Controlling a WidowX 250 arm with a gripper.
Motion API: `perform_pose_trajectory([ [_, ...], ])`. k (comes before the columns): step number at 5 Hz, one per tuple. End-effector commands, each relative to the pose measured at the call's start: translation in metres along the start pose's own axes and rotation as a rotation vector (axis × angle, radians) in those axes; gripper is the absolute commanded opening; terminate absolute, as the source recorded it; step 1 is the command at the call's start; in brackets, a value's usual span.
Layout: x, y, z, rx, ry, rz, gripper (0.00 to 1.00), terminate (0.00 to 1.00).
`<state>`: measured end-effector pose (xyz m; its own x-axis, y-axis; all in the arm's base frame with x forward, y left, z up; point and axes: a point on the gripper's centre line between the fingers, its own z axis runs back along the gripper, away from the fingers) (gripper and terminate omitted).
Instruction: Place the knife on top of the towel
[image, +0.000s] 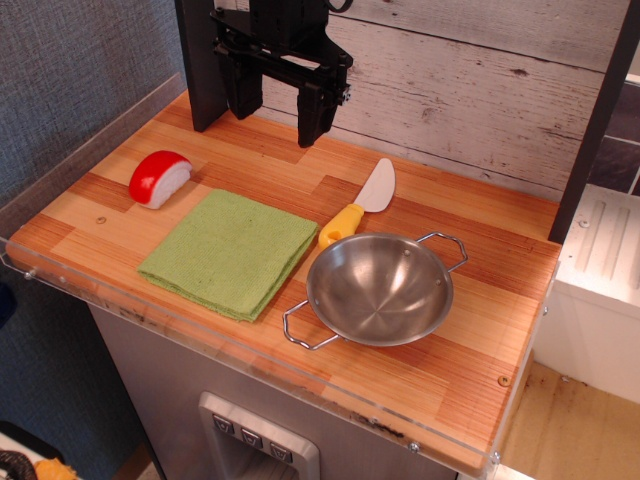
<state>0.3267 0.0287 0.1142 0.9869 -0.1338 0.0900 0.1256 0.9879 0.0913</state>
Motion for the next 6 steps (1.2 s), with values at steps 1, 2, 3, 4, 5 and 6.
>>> perform_pose_trajectory([
  [1, 0.0, 0.0, 0.0, 0.0, 0.0, 0.0, 1.0, 0.0],
  [2, 0.014, -0.017, -0.017, -0.051, -0.023, 0.029, 1.0, 0.0],
  [3, 0.029, -0.033, -0.041, -0.048, -0.025, 0.036, 1.0, 0.0],
  [4, 0.045, -0.045, -0.07, -0.041, -0.02, 0.047, 1.0, 0.0],
  [5, 0.052, -0.048, -0.089, -0.04, 0.007, 0.044, 1.0, 0.0],
  [6, 0.051, -0.05, -0.105, -0.035, 0.043, 0.049, 1.0, 0.0],
])
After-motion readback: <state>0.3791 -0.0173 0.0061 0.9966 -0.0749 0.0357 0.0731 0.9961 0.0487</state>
